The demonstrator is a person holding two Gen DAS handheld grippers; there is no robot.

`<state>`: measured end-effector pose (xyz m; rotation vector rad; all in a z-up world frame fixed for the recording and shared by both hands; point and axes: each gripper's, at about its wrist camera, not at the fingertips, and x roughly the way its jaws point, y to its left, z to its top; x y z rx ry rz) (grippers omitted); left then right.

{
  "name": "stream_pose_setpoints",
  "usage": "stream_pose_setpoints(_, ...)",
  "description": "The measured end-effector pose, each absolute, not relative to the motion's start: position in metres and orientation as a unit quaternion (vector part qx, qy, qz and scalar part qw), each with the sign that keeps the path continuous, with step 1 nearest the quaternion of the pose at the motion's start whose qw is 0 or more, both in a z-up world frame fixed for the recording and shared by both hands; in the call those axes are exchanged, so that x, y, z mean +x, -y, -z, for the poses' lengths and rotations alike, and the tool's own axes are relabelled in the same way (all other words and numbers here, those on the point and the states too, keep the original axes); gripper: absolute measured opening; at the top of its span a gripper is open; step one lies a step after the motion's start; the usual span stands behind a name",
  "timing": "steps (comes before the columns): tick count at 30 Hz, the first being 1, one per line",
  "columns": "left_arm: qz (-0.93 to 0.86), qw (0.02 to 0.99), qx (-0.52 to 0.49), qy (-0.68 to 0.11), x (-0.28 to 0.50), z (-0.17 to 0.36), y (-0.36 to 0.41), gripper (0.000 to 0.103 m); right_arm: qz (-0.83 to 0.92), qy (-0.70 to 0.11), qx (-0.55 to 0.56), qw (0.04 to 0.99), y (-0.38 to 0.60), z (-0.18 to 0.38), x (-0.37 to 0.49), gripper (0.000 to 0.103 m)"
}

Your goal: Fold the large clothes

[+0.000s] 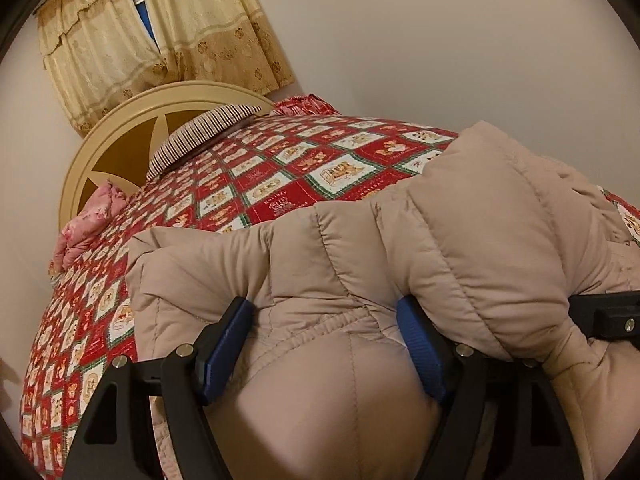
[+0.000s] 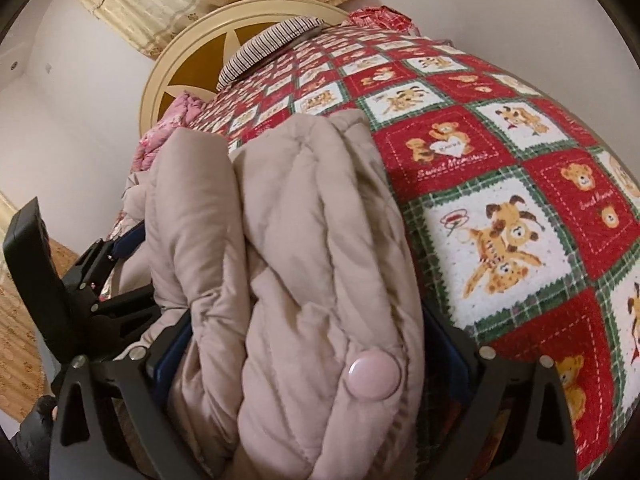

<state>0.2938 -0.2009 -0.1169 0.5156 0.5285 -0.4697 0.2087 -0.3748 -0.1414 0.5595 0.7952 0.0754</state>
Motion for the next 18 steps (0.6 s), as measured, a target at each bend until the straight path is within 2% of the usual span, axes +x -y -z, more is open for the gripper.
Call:
stream_pose_setpoints(6,0.223,0.911,0.241,-0.25,0.288,0.113,0.194,0.076,-0.029,-0.382,0.258,0.887,0.37,0.14,0.208,0.099)
stream_pose_setpoints(10,0.264,0.908,0.19,-0.264,0.286,0.099,0.169,0.076,-0.036,-0.377,0.255,0.89,0.369,0.142,0.206,0.099)
stream_pose_setpoints(13,0.289,0.91,0.121,-0.273,0.277,0.078,0.124,0.077,-0.042,-0.373,0.262,0.889,0.372,0.143,0.206,0.099)
stream_pose_setpoints(14,0.275,0.917,0.088,-0.276,0.275,0.073,0.101,0.082,-0.046,-0.37,0.265,0.889,0.373,0.144,0.206,0.099)
stream_pose_setpoints(16,0.243,0.925,0.027,-0.291,0.277,0.071,0.064,0.086,-0.051,-0.367,0.27,0.889,0.374,0.146,0.205,0.099)
stream_pose_setpoints(18,0.224,0.918,-0.046,-0.323,0.285,0.079,0.03,0.086,-0.054,-0.363,0.273,0.889,0.375,0.146,0.205,0.099)
